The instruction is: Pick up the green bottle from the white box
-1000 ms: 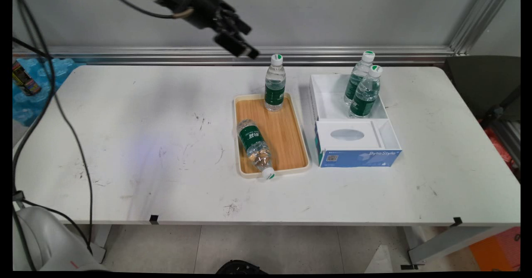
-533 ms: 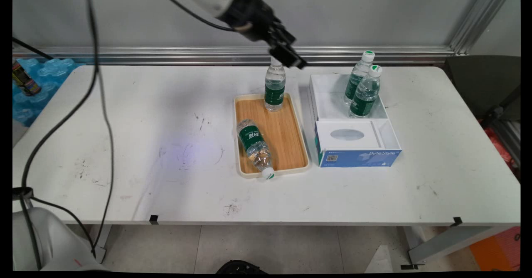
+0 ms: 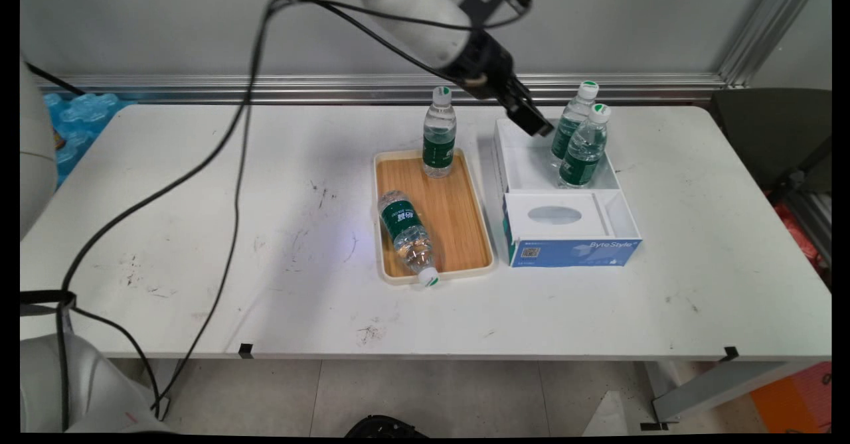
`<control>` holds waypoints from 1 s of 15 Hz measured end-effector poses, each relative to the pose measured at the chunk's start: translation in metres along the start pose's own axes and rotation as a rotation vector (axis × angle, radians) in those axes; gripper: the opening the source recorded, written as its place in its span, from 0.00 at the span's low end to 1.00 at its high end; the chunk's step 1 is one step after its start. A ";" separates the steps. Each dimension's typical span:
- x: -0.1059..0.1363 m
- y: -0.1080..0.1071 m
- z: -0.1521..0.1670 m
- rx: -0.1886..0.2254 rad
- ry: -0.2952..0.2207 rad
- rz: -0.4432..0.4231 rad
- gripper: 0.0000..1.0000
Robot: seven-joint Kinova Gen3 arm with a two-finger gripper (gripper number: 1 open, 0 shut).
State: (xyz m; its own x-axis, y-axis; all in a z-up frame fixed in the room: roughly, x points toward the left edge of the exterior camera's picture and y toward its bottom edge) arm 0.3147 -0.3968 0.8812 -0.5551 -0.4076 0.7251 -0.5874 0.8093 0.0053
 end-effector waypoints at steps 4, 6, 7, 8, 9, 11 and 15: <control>0.013 0.009 0.046 0.030 -0.012 -0.027 1.00; 0.018 0.016 0.063 0.046 -0.021 -0.041 1.00; 0.020 0.018 0.070 0.053 -0.026 -0.047 1.00; 0.022 0.021 0.077 0.063 -0.033 -0.055 1.00; 0.024 0.024 0.084 0.073 -0.039 -0.062 1.00; 0.027 0.028 0.097 0.092 -0.050 -0.075 1.00; 0.032 0.030 0.118 0.122 -0.061 -0.096 1.00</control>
State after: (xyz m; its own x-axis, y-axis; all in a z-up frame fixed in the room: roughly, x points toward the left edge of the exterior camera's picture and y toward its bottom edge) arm 0.2102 -0.4355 0.8234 -0.5258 -0.5083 0.6820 -0.7042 0.7099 -0.0138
